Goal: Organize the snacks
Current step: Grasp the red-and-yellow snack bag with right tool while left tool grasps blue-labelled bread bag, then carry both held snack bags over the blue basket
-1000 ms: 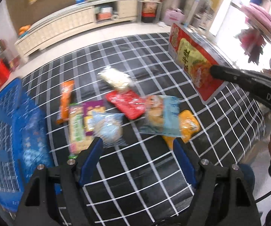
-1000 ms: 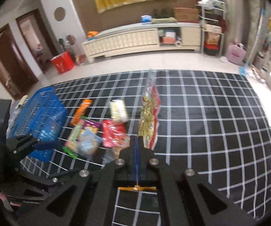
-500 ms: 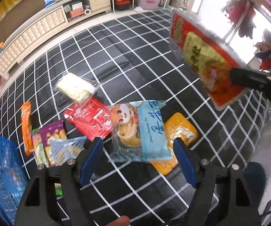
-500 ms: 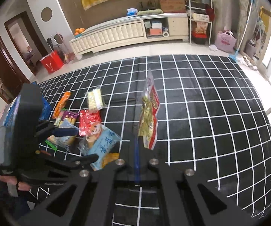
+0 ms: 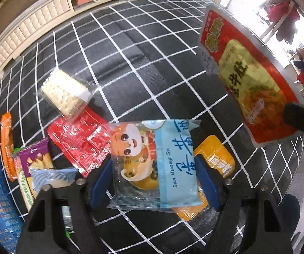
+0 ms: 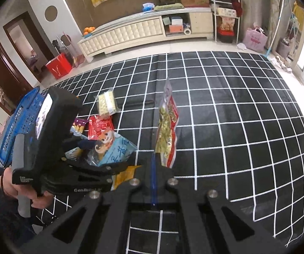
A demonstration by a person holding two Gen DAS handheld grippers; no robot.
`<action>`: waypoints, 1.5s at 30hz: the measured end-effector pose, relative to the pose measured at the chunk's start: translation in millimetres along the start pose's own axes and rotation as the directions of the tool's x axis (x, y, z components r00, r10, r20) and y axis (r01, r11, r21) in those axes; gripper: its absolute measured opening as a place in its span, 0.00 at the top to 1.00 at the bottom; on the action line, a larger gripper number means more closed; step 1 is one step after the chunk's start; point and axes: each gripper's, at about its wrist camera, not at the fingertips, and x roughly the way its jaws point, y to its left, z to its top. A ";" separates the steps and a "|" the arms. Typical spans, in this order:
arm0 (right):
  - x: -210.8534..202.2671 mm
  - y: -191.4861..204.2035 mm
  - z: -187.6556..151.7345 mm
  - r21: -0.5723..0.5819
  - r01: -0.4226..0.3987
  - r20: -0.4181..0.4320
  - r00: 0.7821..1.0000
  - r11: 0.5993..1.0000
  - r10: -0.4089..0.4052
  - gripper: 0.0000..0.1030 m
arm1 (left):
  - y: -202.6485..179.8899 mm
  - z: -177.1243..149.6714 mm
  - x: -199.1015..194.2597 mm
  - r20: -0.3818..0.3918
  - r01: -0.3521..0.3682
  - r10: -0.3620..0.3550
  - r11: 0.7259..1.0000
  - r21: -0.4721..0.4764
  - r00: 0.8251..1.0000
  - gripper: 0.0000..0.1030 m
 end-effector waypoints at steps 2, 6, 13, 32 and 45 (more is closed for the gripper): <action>-3.9 3.3 -0.2 -0.004 0.006 0.002 1.000 1.000 -0.006 0.98 | 5.4 -1.1 -1.6 0.013 0.008 -0.008 1.000 -0.018 1.000 0.38; -13.6 13.2 1.4 -0.008 0.010 0.012 1.000 1.000 -0.010 0.98 | 19.6 -8.1 -15.1 0.065 0.018 -0.013 0.996 -0.082 0.998 0.38; -40.5 56.4 9.7 -0.066 0.008 0.059 0.998 0.998 -0.004 0.98 | 45.9 -17.5 -64.2 0.148 0.040 -0.018 0.989 -0.141 0.989 0.38; -74.3 200.9 28.1 -0.232 -0.098 0.117 0.985 0.968 0.127 0.98 | 133.7 -110.4 -220.4 0.317 0.003 0.080 0.967 -0.253 0.945 0.38; -43.4 299.7 43.9 -0.314 -0.197 0.078 0.970 0.929 0.232 0.98 | 213.9 -174.5 -270.6 0.324 -0.071 0.193 0.933 -0.352 0.926 0.38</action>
